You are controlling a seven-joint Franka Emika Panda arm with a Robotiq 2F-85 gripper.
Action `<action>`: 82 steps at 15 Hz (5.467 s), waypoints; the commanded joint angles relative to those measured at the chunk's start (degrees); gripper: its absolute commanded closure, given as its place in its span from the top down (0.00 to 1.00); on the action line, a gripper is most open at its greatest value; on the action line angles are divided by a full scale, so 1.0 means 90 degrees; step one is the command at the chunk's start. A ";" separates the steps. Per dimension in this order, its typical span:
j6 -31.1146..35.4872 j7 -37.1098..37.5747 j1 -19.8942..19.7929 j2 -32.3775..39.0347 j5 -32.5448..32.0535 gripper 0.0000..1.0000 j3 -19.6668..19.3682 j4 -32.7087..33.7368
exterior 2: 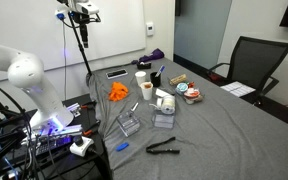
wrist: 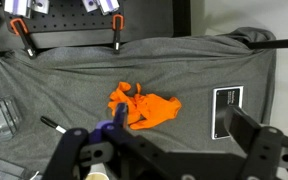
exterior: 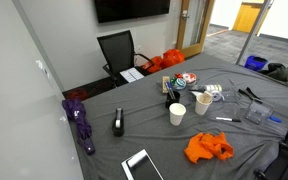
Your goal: Move the black tongs to the left.
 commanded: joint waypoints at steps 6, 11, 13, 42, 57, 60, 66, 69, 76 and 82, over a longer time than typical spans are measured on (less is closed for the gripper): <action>-0.0025 -0.1522 -0.0582 0.0523 -0.0480 1.00 -0.0805 0.0164; 0.0732 -0.2054 -0.0965 0.1115 -0.1002 1.00 -0.1284 0.0288; 0.1154 -0.2185 -0.1054 0.1335 -0.1137 1.00 -0.1389 0.0292; 0.3686 -0.2937 -0.1796 0.4371 -0.0382 1.00 -0.2692 0.1551; 0.5264 -0.2934 -0.2166 0.5525 -0.0754 1.00 -0.2373 0.1478; 0.5774 -0.2978 -0.2287 0.5969 -0.0459 1.00 -0.2322 0.1523; 0.6225 -0.2997 -0.2708 0.6908 -0.0088 1.00 -0.2118 0.1880; 0.6261 -0.2841 -0.2894 0.7504 -0.0265 1.00 -0.2010 0.2215; 0.6186 -0.2891 -0.3373 0.8644 -0.0426 1.00 -0.1633 0.3063; 0.6192 -0.2921 -0.3588 0.9173 -0.0863 1.00 -0.1618 0.3532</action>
